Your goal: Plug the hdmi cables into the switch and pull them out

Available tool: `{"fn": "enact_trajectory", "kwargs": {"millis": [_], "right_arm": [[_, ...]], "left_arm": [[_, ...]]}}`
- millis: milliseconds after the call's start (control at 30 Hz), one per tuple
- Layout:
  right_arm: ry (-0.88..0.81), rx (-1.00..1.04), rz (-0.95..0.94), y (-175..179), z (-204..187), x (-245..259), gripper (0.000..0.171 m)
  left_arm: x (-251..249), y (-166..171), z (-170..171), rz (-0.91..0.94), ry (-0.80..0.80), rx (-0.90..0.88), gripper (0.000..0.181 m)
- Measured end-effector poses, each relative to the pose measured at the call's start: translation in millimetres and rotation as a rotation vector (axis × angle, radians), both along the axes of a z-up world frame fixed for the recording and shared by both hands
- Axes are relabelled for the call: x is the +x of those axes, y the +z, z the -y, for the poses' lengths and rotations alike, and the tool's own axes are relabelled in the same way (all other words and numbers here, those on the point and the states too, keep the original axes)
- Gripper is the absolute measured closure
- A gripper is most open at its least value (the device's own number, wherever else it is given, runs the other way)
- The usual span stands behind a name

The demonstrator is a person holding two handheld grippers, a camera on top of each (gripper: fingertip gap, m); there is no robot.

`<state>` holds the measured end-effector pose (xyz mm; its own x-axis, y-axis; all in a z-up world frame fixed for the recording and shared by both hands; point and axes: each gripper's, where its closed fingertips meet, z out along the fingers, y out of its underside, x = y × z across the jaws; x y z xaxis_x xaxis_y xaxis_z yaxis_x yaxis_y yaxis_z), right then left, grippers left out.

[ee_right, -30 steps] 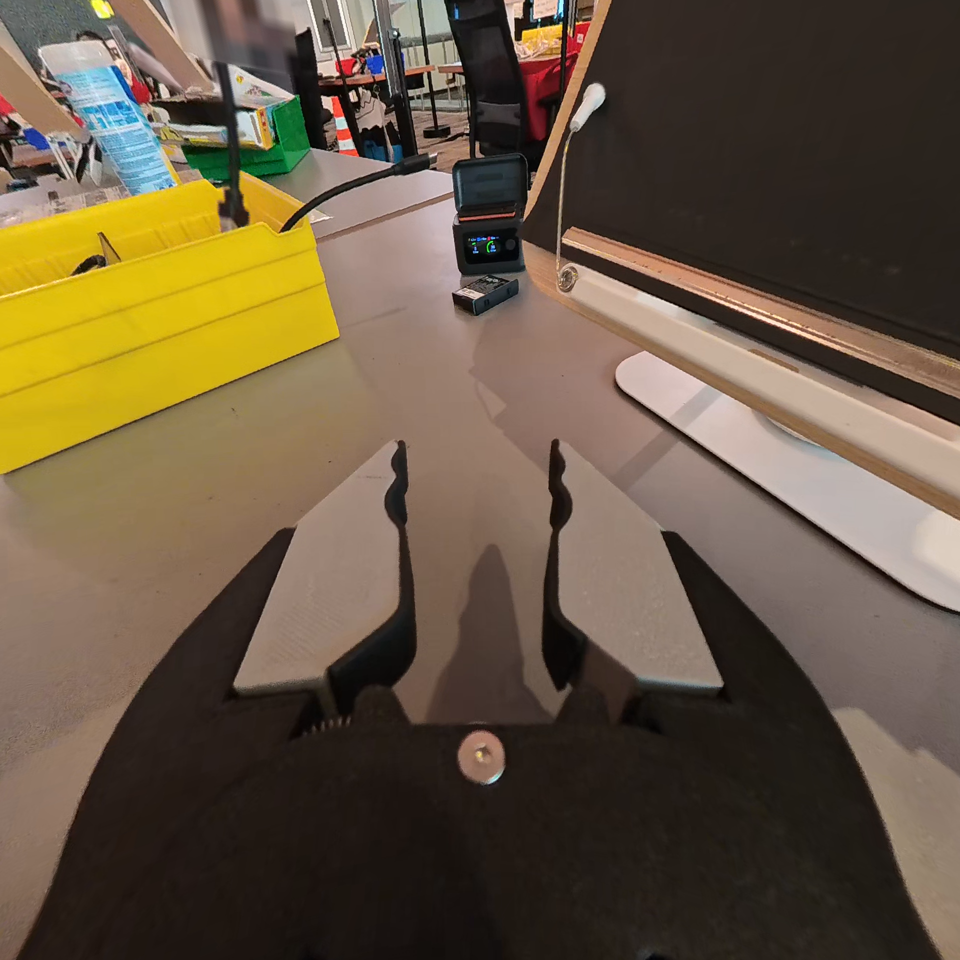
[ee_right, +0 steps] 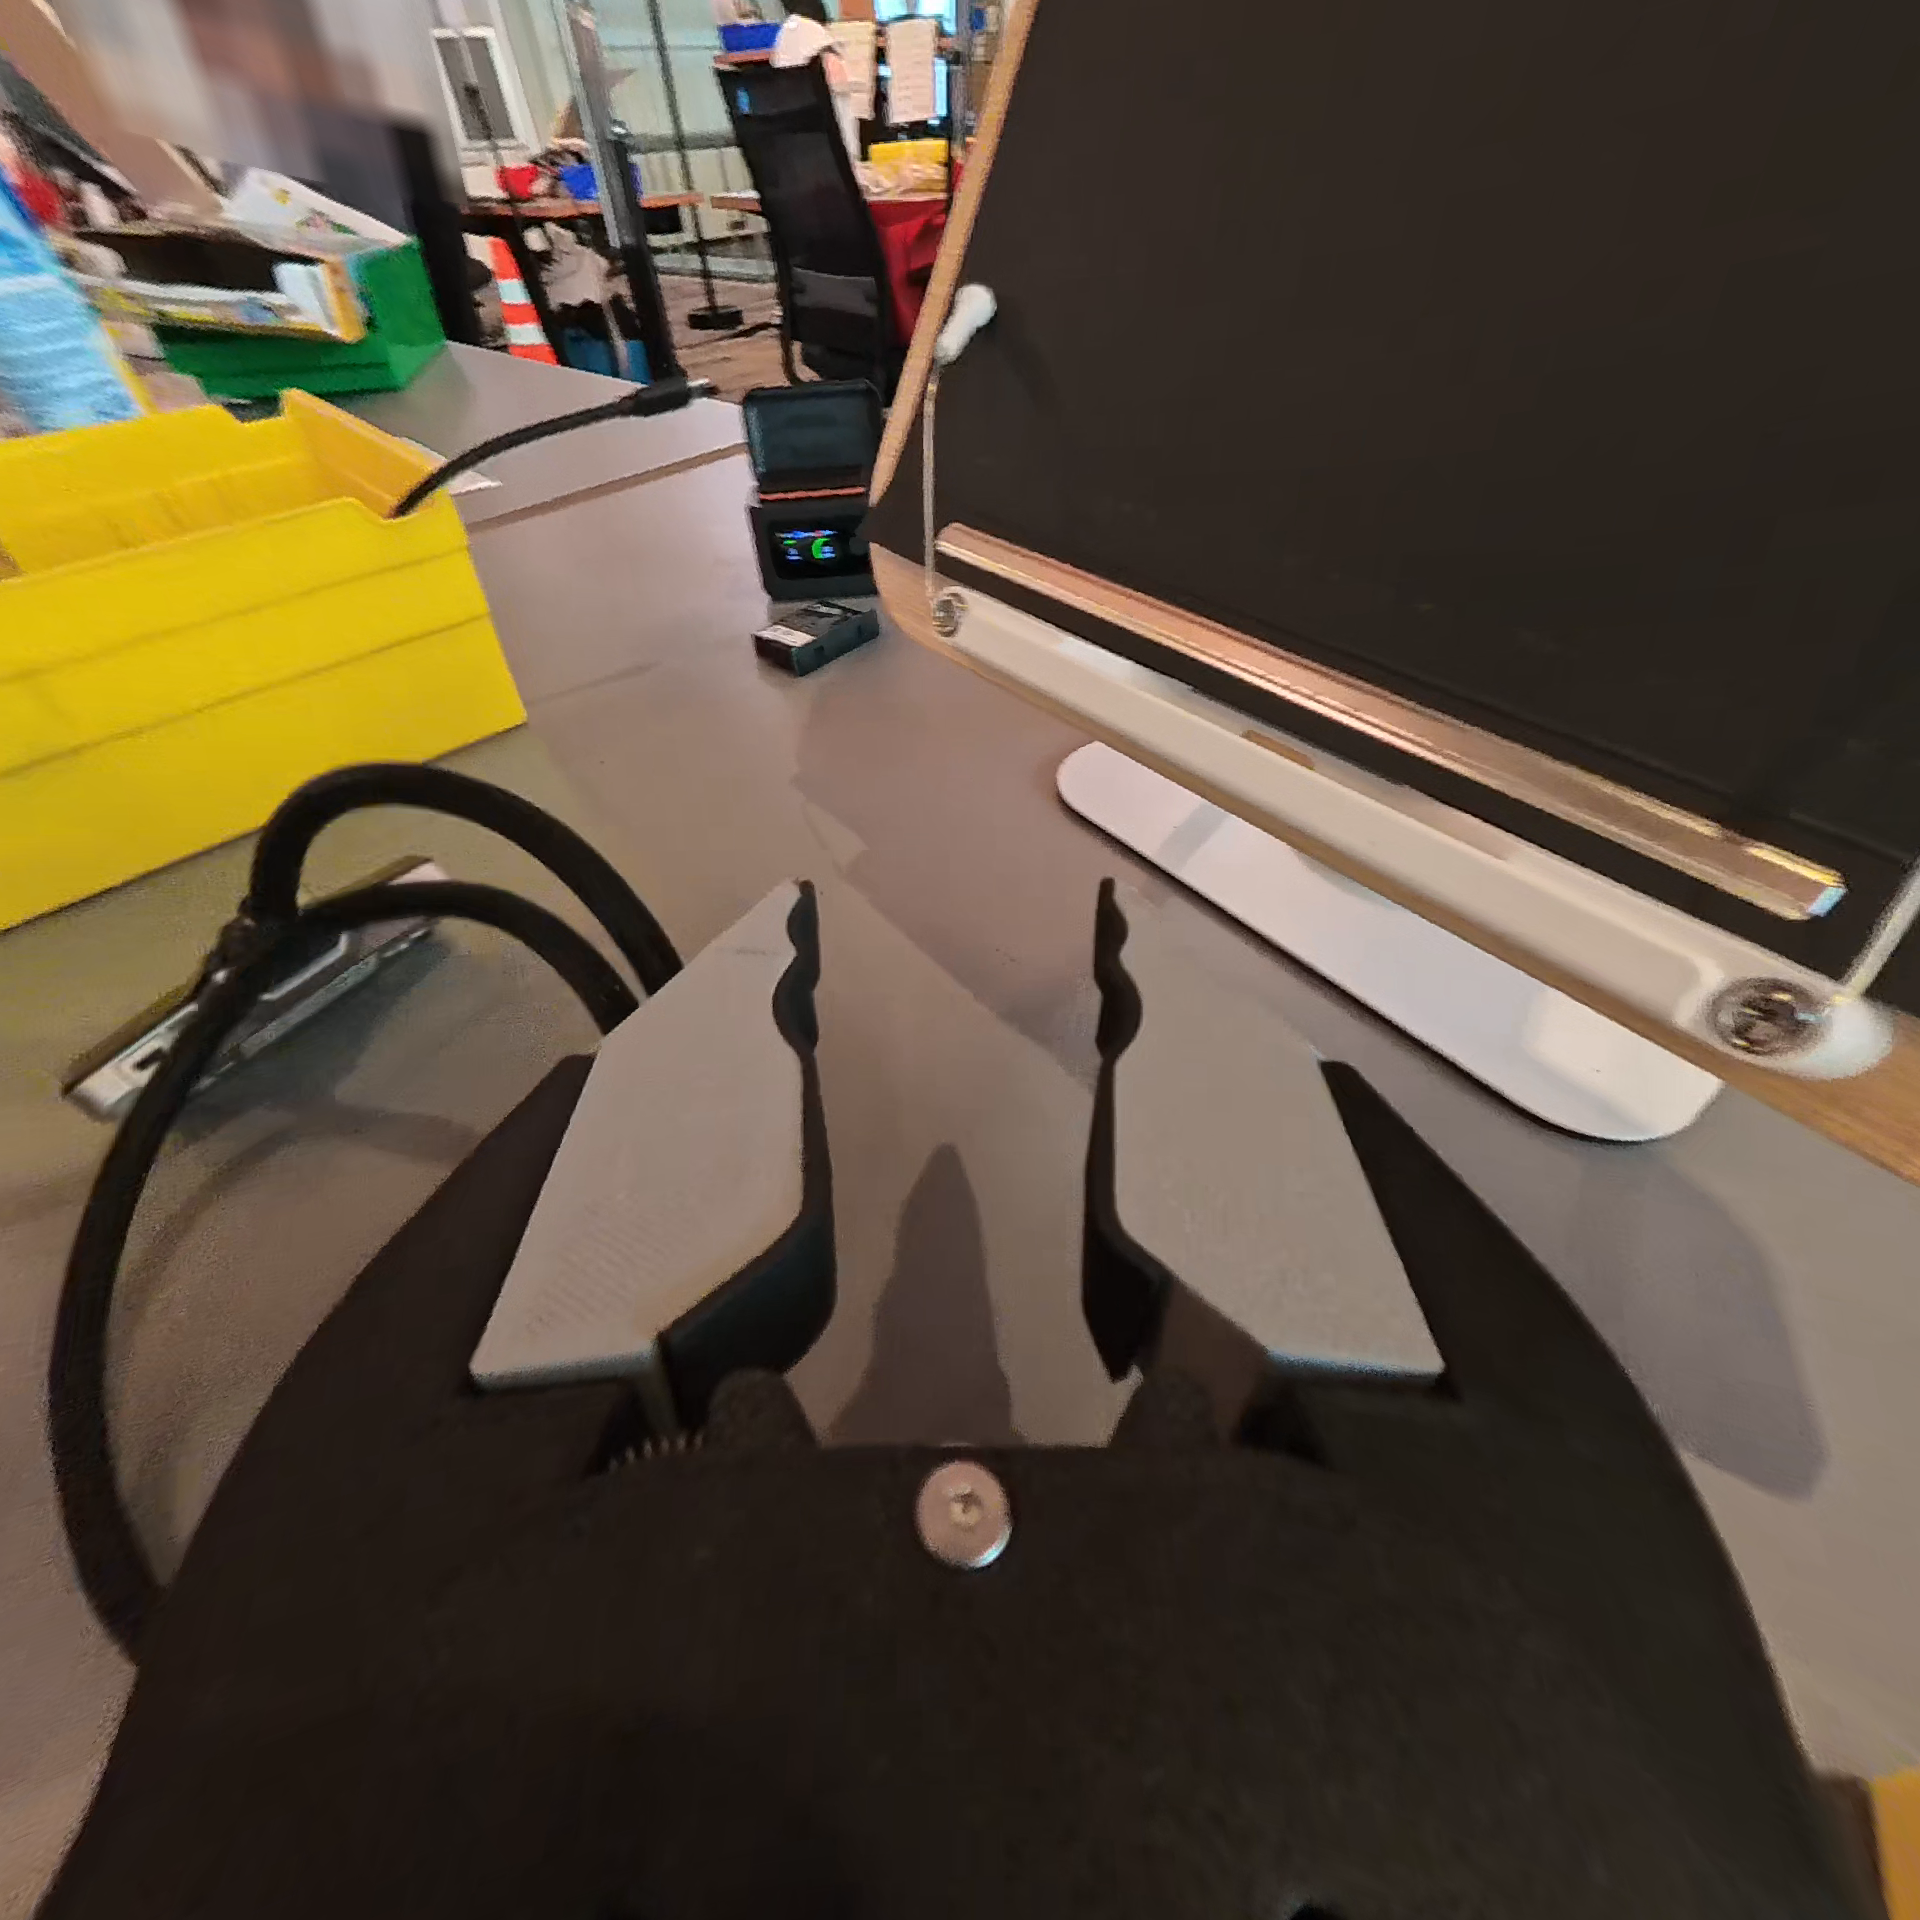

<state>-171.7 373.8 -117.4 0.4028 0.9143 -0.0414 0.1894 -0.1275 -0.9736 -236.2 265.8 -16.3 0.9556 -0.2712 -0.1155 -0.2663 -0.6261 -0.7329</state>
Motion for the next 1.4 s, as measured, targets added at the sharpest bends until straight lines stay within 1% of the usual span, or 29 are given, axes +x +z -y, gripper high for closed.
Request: {"fn": "enact_trajectory", "kwargs": {"millis": [33,100,167,300,367,467,533,567,600,700,767,800,867,900,967,1100,1167,1200,1267,1333,1400], "right_arm": [[-0.023,0.005,0.002,1,-4,3,0.120],[-0.063,0.002,-0.007,4,-11,9,0.119],[-0.082,0.003,-0.040,13,-14,15,0.119],[-0.108,0.026,-0.080,26,-17,23,0.121],[-0.110,0.021,-0.085,27,-17,24,0.122],[-0.103,0.008,-0.078,22,-17,22,0.122],[-0.099,0.002,-0.073,19,-17,21,0.122],[-0.094,0.001,-0.075,19,-16,21,0.122],[-0.088,0.000,-0.078,20,-16,20,0.122],[-0.078,-0.002,-0.084,21,-14,19,0.121],[-0.075,0.001,-0.080,20,-14,18,0.121],[-0.075,0.002,-0.077,20,-14,18,0.121],[-0.075,0.001,-0.076,20,-14,19,0.121],[-0.076,-0.001,-0.079,20,-14,19,0.121],[-0.077,-0.005,-0.090,22,-15,21,0.121],[-0.076,-0.014,-0.102,22,-16,22,0.120],[-0.074,-0.021,-0.097,20,-16,21,0.119],[-0.076,-0.021,-0.090,18,-17,21,0.119],[-0.084,-0.022,-0.077,14,-20,22,0.119],[-0.089,-0.032,-0.070,11,-21,23,0.118],[-0.082,-0.048,-0.061,6,-20,22,0.115]], "left_arm": [[-1,12,4,-0.007,-0.011,0.009,0.147],[-6,18,20,-0.039,-0.040,-0.020,0.142],[-14,7,40,-0.099,-0.057,-0.060,0.144],[-20,-58,87,-0.234,-0.182,-0.235,0.152],[-17,-85,98,-0.264,-0.234,-0.283,0.152],[-12,-100,90,-0.333,-0.291,-0.285,0.146],[-27,-107,75,-0.467,-0.288,-0.283,0.142],[-32,-113,69,-0.498,-0.285,-0.307,0.140],[-31,-123,67,-0.484,-0.288,-0.344,0.141],[-10,-154,62,-0.366,-0.309,-0.422,0.142],[9,-169,57,-0.330,-0.345,-0.429,0.151],[18,-171,53,-0.332,-0.362,-0.408,0.155],[34,-169,44,-0.311,-0.366,-0.374,0.153],[42,-167,43,-0.273,-0.355,-0.373,0.149],[60,-158,41,-0.164,-0.327,-0.342,0.148],[86,-134,52,-0.057,-0.282,-0.129,0.142],[93,-121,55,-0.012,-0.258,0.033,0.144],[92,-111,52,0.021,-0.238,0.137,0.145],[73,-93,37,0.063,-0.152,0.308,0.147],[47,-84,19,0.139,-0.052,0.356,0.147],[30,-84,-2,0.195,-0.023,0.362,0.140]]}}
